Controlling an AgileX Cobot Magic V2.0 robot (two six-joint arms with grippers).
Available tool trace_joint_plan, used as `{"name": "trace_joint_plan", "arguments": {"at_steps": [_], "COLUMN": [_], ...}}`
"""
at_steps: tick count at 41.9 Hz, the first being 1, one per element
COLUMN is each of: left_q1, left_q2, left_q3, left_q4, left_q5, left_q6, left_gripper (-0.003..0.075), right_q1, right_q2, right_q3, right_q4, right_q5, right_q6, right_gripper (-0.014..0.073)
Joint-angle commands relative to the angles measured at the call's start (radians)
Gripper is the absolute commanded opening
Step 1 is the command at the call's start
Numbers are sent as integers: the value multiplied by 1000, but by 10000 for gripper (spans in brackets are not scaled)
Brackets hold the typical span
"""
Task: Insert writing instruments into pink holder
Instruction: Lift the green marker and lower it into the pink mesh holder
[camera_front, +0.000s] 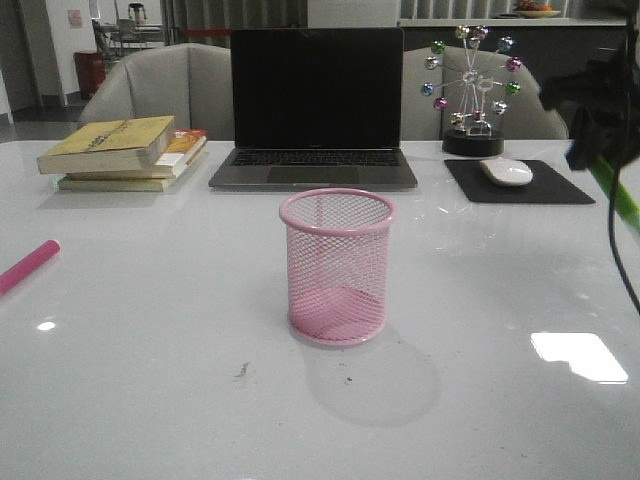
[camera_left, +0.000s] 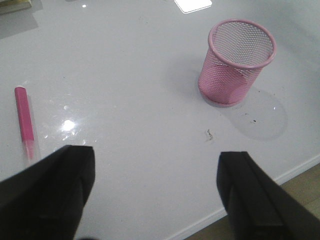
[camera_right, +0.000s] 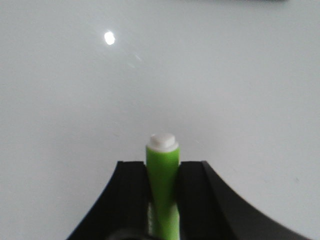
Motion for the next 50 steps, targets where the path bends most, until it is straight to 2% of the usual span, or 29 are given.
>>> {"name": "trace_joint_plan", "arguments": {"at_steps": [1,10,21,36,42,45,50], "left_q1": [-8,-8,-8,-8,-8,-8,-8], "left_q2": [-4,-4,-4,-4,-4,-4,-4], "left_q3": [-33,-33,-33,-33,-33,-33,-33], "left_q4": [-7,-7,-7,-7,-7,-7,-7], "left_q5": [-70,-70,-70,-70,-70,-70,-70], "left_q6": [0,0,0,0,0,0,0], "left_gripper": [562,563,562,563,562,562,562], "right_q1": [83,318,525,552,552,552,552], "right_q2": [-173,-387,-354,-73,27,55,70], "right_q3": [82,328,472,474,474,474,474], "right_q4": [25,22,-88,-103,-127,-134,-132], "right_q5": [-260,-738,-1175,-1455,-1513,-1515,-1508], "right_q6": [-9,-9,-9,-9,-6,19,72], "right_gripper": [151,151,151,151,165,220,396]}}
